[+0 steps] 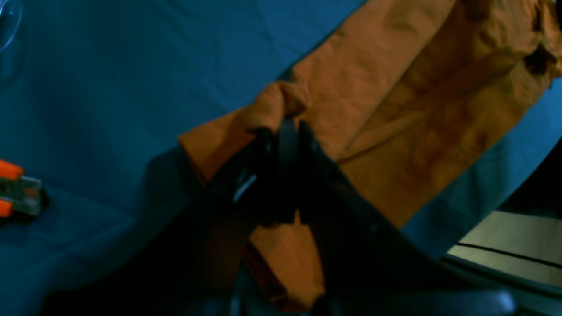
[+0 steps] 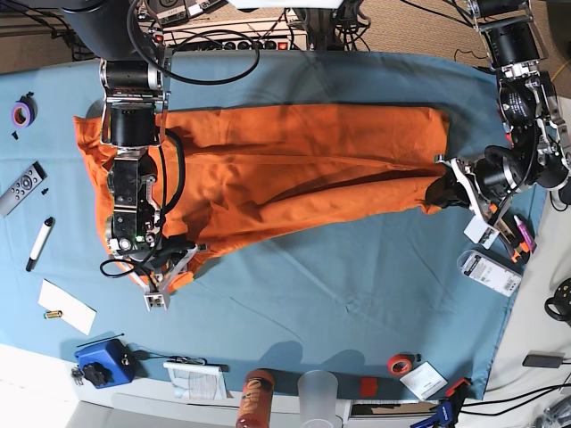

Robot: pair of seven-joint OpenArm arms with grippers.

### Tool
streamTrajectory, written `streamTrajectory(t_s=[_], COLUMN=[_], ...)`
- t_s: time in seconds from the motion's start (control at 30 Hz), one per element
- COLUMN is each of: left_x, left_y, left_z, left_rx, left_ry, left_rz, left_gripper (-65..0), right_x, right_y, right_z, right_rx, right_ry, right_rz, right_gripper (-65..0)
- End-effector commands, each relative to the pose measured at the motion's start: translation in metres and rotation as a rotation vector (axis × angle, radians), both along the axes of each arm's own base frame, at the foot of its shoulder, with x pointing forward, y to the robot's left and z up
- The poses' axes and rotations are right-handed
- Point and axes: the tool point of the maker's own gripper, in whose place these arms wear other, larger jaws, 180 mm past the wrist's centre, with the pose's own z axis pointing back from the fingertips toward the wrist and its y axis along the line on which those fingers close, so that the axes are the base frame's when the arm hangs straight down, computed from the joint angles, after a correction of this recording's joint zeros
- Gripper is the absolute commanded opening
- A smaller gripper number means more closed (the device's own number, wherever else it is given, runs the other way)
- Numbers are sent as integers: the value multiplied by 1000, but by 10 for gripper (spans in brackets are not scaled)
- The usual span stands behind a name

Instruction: Layout the t-shirt on the table in an organized manner, then fold the t-shirt properly

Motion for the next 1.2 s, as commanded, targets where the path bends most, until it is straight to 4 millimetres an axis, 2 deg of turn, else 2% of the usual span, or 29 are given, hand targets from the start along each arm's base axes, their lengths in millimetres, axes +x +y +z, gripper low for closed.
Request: streamTrajectory(t_s=[0.0, 0.1, 0.33, 0.47, 0.5, 0.6, 0.67, 0.8, 0.9, 1.03, 1.17], left_x=[9, 9, 9, 9, 9, 9, 10, 10, 10, 10, 10], left_y=[2, 2, -1, -1, -1, -1, -1, -1, -1, -1, -1], left_z=[15, 16, 18, 18, 18, 18, 18, 19, 19, 19, 19], left_rx=[-8, -9, -30, -30, -30, -29, -30, -32, -32, -30, -30], left_ry=[-57, -58, -64, -64, -64, -64, -66, -68, -68, -67, -67], left_rz=[2, 3, -3, -2, -2, -2, -2, -1, -1, -1, -1], left_gripper=[-650, -650, -650, -650, -650, -650, -650, -650, -650, -650, -650], right_x=[18, 19, 21, 27, 26, 19, 16, 21, 27, 30, 15], right_y=[-4, -3, -9, -10, -10, -12, -13, -16, -23, -23, -22], right_z=[25, 23, -8, -11, -12, -16, -14, 11, 46, 92, 108], right_rx=[-4, 1, 29, 40, 39, 31, 25, -23, -84, -128, -159], right_ry=[-83, -94, -13, -3, 3, 65, 83, 57, -15, -127, -161], right_rz=[-3, -1, -23, -30, -32, -42, -44, -43, -68, -67, -66], right_gripper=[-459, -460, -460, -464, -490, -650, -650, -650, -650, -650, -650])
